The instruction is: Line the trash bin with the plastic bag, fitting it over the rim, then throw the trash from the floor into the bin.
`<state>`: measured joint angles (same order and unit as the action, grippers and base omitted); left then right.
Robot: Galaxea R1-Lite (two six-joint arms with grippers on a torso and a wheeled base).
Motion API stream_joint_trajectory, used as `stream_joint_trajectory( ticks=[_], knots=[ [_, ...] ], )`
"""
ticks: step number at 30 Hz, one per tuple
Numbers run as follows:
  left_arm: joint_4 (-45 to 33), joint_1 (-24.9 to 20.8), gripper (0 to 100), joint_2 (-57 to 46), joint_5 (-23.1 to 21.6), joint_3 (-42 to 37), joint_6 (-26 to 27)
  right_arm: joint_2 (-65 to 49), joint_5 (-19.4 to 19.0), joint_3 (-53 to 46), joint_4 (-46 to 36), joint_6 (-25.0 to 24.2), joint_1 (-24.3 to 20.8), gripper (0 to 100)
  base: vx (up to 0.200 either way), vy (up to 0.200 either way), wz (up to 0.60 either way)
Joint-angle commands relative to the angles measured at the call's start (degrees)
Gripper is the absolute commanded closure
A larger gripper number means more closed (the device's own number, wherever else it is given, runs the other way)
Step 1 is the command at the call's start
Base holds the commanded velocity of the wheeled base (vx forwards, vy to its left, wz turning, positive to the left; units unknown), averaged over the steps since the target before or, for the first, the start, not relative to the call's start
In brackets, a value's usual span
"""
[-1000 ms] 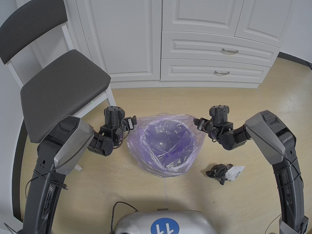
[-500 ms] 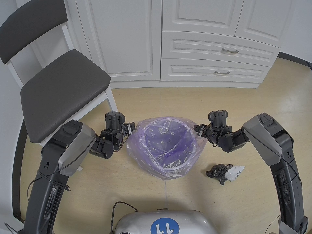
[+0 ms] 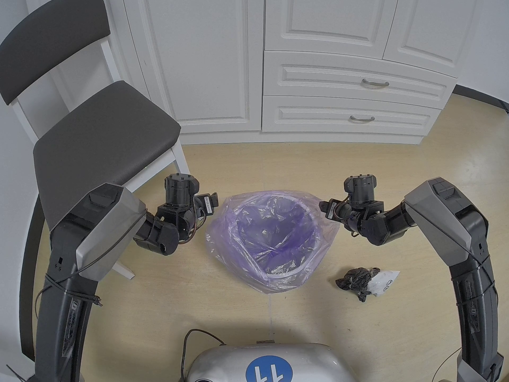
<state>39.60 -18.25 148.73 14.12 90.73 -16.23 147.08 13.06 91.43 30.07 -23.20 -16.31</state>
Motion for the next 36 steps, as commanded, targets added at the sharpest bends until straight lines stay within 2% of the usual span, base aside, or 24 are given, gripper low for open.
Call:
stream_joint_trajectory(
  ticks=[1, 17, 26, 36],
  knots=[
    [1.54, -1.00, 0, -6.52, -0.41, -4.78, 0.05, -4.52, -0.05, -3.63, 0.25, 0.70, -0.12, 0, 0.000, 0.000, 0.00],
    [1.80, -4.16, 0, -14.87, -0.41, -13.57, 1.81, -9.53, -0.05, -9.60, -0.28, 5.27, -0.83, 0, 0.000, 0.000, 0.00],
    [1.27, -5.39, 0, -16.89, -0.85, -15.94, 1.90, -12.34, -0.14, -12.15, -0.10, 5.71, -1.18, 0, 0.000, 0.000, 0.00],
    [0.92, -6.80, 0, -18.38, -0.76, -18.14, 2.78, -14.36, -0.14, -15.05, 0.16, 8.78, -1.27, 0, 0.000, 0.000, 0.00]
  ],
)
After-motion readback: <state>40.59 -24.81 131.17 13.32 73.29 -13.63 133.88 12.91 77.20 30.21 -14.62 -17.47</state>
